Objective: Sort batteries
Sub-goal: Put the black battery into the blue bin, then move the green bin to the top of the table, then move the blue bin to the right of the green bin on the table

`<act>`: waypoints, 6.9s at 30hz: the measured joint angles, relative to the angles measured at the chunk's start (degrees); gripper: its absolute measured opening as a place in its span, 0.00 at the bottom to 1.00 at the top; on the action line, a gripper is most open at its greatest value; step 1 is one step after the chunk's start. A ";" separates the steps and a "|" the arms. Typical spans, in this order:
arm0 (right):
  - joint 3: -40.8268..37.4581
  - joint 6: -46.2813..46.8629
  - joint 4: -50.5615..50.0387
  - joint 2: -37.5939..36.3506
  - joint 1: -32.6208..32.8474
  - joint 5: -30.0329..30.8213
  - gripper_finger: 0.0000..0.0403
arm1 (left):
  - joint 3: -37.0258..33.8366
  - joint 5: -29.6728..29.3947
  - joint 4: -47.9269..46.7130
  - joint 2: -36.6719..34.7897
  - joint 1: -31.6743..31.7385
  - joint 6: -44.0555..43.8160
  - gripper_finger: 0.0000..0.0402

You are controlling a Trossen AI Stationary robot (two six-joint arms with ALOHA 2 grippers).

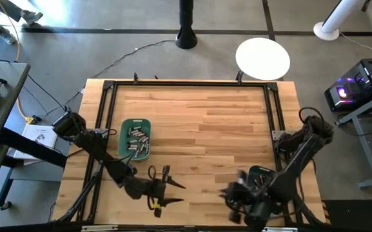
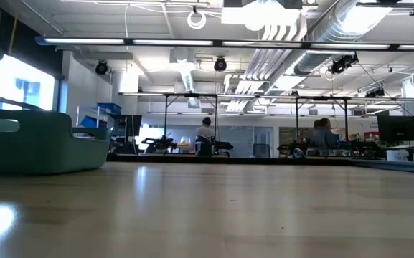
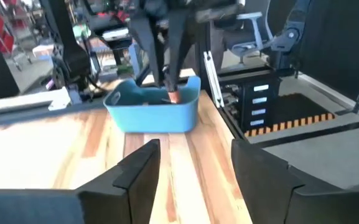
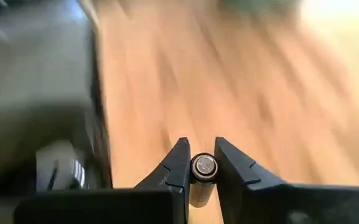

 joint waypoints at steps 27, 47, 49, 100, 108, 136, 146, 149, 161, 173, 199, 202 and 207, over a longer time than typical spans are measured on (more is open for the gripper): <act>-18.35 46.50 -19.81 -0.11 9.81 -34.28 0.42 | -0.04 -3.86 -25.86 -8.21 -2.33 -14.44 0.49; 1.97 23.06 -26.68 -2.52 10.34 10.24 0.60 | -2.26 0.16 -89.48 -21.94 -10.38 -51.18 0.43; 1.97 21.98 -25.15 -2.45 10.00 10.26 0.60 | -3.99 0.95 -89.66 -21.97 -9.19 -50.61 0.41; 1.86 13.04 -22.14 -2.35 1.68 3.23 0.60 | -14.45 25.85 -39.34 -20.70 47.33 20.68 0.00; 1.84 10.80 -22.04 -2.35 -0.17 1.72 0.60 | -14.45 28.15 -32.90 -12.19 55.18 26.36 0.00; 1.84 9.20 -21.53 -2.33 -1.95 0.29 0.60 | -3.37 25.55 -34.89 -0.46 62.54 32.64 0.18; 1.84 10.48 -21.60 -2.33 2.20 1.87 0.60 | -3.32 25.61 -36.65 -8.26 62.51 25.82 0.47; 1.84 12.38 -21.58 -2.33 4.26 1.43 0.60 | -3.32 25.66 -37.91 -13.61 62.12 24.33 0.49; 1.84 33.72 -13.65 0.72 12.60 -25.38 0.60 | -3.32 24.42 -48.24 -33.16 51.22 10.61 0.50; 1.82 32.28 -21.51 9.76 11.91 -33.14 0.34 | -5.53 12.42 -53.67 -35.65 33.04 0.24 0.50; 0.31 -9.60 -25.32 9.65 -5.65 -26.62 0.00 | -5.77 3.54 -58.73 -35.32 23.59 -5.30 0.50; 0.27 -17.47 -26.27 9.74 -9.56 -24.63 0.00 | -5.77 3.51 -58.95 -35.32 23.61 -5.32 0.50; 0.20 -30.89 -26.37 9.80 -17.04 -23.41 0.00 | -5.77 3.48 -59.09 -35.32 23.61 -5.76 0.50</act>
